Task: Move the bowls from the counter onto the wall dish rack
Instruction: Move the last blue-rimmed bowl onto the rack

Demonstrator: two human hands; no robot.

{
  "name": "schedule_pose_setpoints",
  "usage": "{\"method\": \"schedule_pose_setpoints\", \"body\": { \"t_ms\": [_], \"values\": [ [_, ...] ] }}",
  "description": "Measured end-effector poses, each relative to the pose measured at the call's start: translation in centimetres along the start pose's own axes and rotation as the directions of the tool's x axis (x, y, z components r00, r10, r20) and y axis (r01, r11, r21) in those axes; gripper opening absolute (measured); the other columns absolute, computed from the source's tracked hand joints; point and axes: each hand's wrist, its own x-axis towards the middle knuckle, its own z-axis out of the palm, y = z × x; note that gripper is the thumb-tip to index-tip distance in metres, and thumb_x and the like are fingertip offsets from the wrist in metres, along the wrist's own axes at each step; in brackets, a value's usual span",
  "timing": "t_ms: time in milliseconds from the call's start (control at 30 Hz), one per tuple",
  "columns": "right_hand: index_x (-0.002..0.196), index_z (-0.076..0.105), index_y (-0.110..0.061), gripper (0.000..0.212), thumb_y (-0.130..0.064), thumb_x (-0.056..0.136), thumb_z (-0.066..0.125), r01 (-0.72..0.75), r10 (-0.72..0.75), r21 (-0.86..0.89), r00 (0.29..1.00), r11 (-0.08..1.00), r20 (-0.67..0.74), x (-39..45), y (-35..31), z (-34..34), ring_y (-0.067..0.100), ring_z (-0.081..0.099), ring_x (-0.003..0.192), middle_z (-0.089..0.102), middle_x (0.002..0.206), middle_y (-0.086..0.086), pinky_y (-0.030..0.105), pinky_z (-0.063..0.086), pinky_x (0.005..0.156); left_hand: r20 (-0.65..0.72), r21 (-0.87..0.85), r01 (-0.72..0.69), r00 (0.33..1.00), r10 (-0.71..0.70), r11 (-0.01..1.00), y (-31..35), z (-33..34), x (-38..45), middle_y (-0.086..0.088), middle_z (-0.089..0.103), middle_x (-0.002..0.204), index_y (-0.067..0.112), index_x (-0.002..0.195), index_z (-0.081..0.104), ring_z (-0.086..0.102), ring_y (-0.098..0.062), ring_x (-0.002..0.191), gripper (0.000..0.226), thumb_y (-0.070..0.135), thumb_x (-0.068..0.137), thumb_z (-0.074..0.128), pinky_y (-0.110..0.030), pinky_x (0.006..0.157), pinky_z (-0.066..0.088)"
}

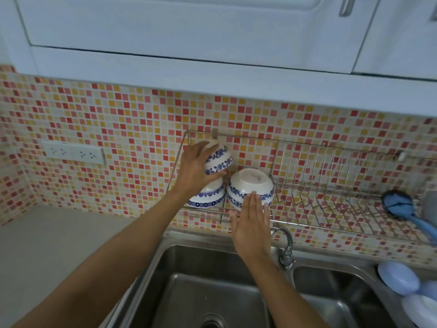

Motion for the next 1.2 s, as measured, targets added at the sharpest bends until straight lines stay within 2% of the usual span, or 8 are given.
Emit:
{"method": "schedule_pose_setpoints", "body": {
  "t_ms": [67, 133, 333, 500, 667, 833, 1000, 1200],
  "values": [
    [0.149, 0.023, -0.002, 0.074, -0.054, 0.099, 0.006, -0.005, 0.005, -0.001, 1.0, 1.0, -0.003, 0.0, 0.0, 0.2, 0.025, 0.016, 0.148, 0.024, 0.157, 0.015, 0.04, -0.002, 0.118, 0.059, 0.139, -0.064, 0.997, 0.057, 0.988, -0.7, 1.1, -0.4, -0.013, 0.053, 0.133, 0.023, 0.134, 0.049, 0.047, -0.032, 0.124, 0.072, 0.063, 0.075, 0.059, -0.054, 0.109, 0.032],
    [0.149, 0.025, -0.002, 0.073, -0.053, 0.099, 0.008, -0.009, 0.009, -0.002, 1.0, 1.0, -0.002, 0.0, -0.1, 0.1, 0.026, 0.019, 0.147, 0.026, 0.157, 0.015, 0.04, -0.001, 0.118, 0.119, 0.222, -0.094, 0.991, 0.069, 0.97, -1.4, 2.1, -0.8, -0.012, 0.054, 0.132, 0.025, 0.133, 0.048, 0.048, -0.032, 0.125, 0.071, 0.064, 0.075, 0.059, -0.055, 0.112, 0.027],
    [0.147, 0.033, -0.002, 0.073, -0.052, 0.1, 0.009, -0.009, 0.008, -0.027, 1.0, 1.0, -0.02, 0.0, -0.1, -0.1, 0.027, 0.025, 0.145, 0.032, 0.154, 0.016, 0.041, 0.002, 0.118, 0.203, 0.296, -0.139, 0.976, 0.08, 0.945, -2.7, 3.4, -1.6, -0.012, 0.054, 0.131, 0.025, 0.131, 0.052, 0.048, -0.033, 0.126, 0.072, 0.055, 0.069, 0.073, -0.056, 0.117, 0.016],
    [0.146, 0.034, -0.002, 0.074, -0.053, 0.1, 0.007, -0.019, 0.018, -0.024, 0.999, 1.0, -0.027, 0.0, -0.3, -0.1, 0.026, 0.026, 0.145, 0.033, 0.154, 0.015, 0.04, 0.003, 0.118, 0.224, 0.268, -0.129, 0.972, 0.069, 0.955, -3.0, 4.4, -2.1, -0.013, 0.054, 0.132, 0.024, 0.13, 0.053, 0.048, -0.036, 0.126, 0.075, 0.053, 0.065, 0.077, -0.059, 0.116, 0.016],
    [0.147, 0.032, -0.003, 0.074, -0.054, 0.1, 0.008, -0.018, 0.017, -0.037, 0.999, 0.999, -0.041, 0.0, -0.2, 0.0, 0.026, 0.024, 0.146, 0.031, 0.155, 0.015, 0.04, 0.0, 0.12, 0.244, 0.215, -0.122, 0.967, 0.068, 0.969, -3.5, 4.8, -2.1, -0.014, 0.05, 0.135, 0.023, 0.132, 0.051, 0.042, -0.038, 0.13, 0.079, 0.052, 0.063, 0.079, -0.056, 0.116, 0.007],
    [0.148, 0.032, -0.003, 0.074, -0.054, 0.1, 0.008, -0.026, 0.024, -0.041, 0.999, 0.999, -0.04, 0.0, -0.3, 0.0, 0.025, 0.024, 0.146, 0.031, 0.155, 0.014, 0.045, 0.006, 0.117, 0.275, 0.161, -0.121, 0.959, 0.073, 0.98, -3.3, 4.8, -2.1, -0.013, 0.048, 0.135, 0.022, 0.132, 0.051, 0.039, -0.037, 0.129, 0.081, 0.049, 0.061, 0.081, -0.058, 0.116, 0.016],
    [0.149, 0.028, -0.004, 0.072, -0.054, 0.1, 0.013, -0.019, 0.018, -0.048, 0.999, 0.999, -0.031, 0.0, -0.2, 0.1, 0.026, 0.021, 0.147, 0.028, 0.156, 0.014, 0.045, 0.004, 0.117, 0.265, 0.137, -0.095, 0.963, 0.056, 0.986, -3.2, 4.7, -2.7, -0.012, 0.044, 0.139, 0.025, 0.135, 0.048, 0.033, -0.036, 0.133, 0.082, 0.051, 0.064, 0.079, -0.053, 0.118, 0.008],
    [0.15, 0.025, -0.004, 0.073, -0.054, 0.099, 0.01, -0.015, 0.014, -0.054, 1.0, 0.998, -0.023, -0.1, -0.2, 0.0, 0.025, 0.016, 0.148, 0.024, 0.158, 0.013, 0.043, -0.001, 0.117, 0.249, 0.1, -0.051, 0.968, 0.025, 0.994, -3.4, 4.5, -3.3, -0.014, 0.042, 0.142, 0.024, 0.137, 0.045, 0.031, -0.036, 0.136, 0.079, 0.054, 0.07, 0.073, -0.052, 0.118, 0.008]
  ]
}}
